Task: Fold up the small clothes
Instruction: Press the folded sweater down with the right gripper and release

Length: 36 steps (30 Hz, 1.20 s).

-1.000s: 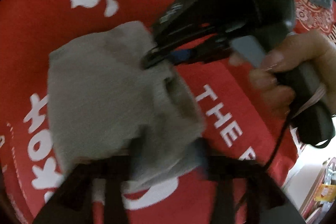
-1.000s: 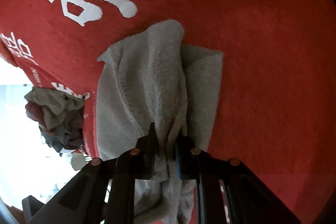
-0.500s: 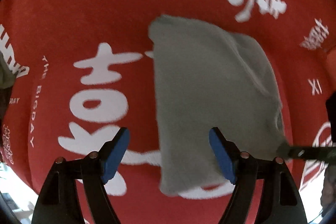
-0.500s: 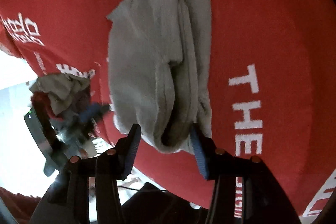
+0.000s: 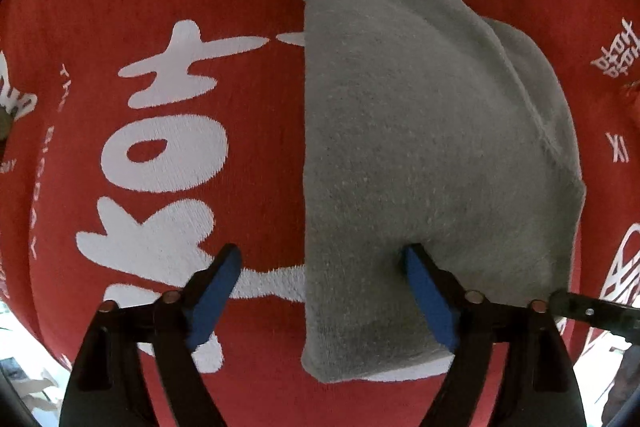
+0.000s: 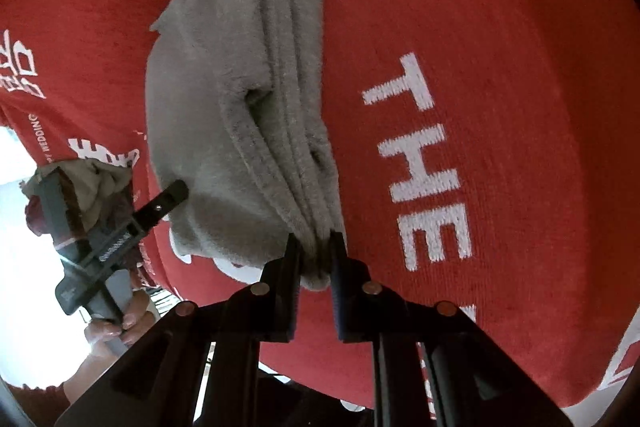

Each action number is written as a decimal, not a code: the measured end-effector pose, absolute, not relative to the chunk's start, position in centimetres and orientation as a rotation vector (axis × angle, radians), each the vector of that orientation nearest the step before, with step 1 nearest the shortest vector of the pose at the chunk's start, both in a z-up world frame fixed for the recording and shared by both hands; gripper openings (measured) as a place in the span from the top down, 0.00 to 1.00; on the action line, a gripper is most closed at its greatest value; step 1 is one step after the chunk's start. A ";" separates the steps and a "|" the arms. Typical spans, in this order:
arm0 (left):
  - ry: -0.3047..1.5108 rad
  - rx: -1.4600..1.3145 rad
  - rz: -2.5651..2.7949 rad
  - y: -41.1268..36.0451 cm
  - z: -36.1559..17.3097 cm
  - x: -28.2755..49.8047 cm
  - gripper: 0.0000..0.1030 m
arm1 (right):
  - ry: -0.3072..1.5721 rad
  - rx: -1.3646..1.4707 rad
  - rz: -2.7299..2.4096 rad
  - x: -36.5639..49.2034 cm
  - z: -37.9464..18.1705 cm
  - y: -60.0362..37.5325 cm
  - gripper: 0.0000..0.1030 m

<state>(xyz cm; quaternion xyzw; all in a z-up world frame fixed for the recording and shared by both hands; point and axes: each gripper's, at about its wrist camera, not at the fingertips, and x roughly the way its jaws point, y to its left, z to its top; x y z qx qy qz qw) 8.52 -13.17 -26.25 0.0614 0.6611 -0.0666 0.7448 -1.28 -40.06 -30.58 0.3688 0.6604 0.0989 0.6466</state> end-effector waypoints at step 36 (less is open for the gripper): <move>1.510 0.047 -0.068 -11.7 -28.3 9.2 0.00 | 1.519 0.537 0.192 5.7 -28.7 -40.0 0.57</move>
